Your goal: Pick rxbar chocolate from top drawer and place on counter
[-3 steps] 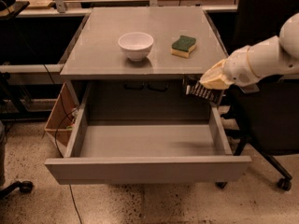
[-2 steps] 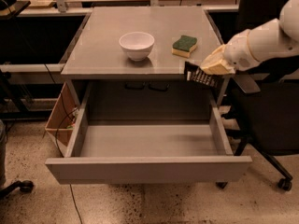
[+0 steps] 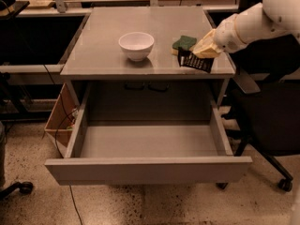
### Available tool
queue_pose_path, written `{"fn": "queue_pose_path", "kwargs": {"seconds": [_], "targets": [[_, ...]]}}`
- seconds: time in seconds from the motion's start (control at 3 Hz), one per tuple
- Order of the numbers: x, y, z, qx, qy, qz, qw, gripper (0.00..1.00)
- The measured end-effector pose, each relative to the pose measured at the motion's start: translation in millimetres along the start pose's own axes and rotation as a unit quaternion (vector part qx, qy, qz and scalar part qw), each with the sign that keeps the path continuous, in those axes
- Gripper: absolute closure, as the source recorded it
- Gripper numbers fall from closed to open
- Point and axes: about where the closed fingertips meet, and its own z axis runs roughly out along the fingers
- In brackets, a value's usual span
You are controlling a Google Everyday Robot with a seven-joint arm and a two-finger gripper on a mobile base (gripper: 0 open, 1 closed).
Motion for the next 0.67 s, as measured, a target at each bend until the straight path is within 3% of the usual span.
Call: {"fn": "queue_pose_path", "kwargs": {"seconds": [0.33,0.67], "targets": [[-5,-19,16,-0.001,0.001,-0.015,0.9999,1.0],[0,-22,37,-0.011,0.002,-0.015,0.9998,0.77]]}}
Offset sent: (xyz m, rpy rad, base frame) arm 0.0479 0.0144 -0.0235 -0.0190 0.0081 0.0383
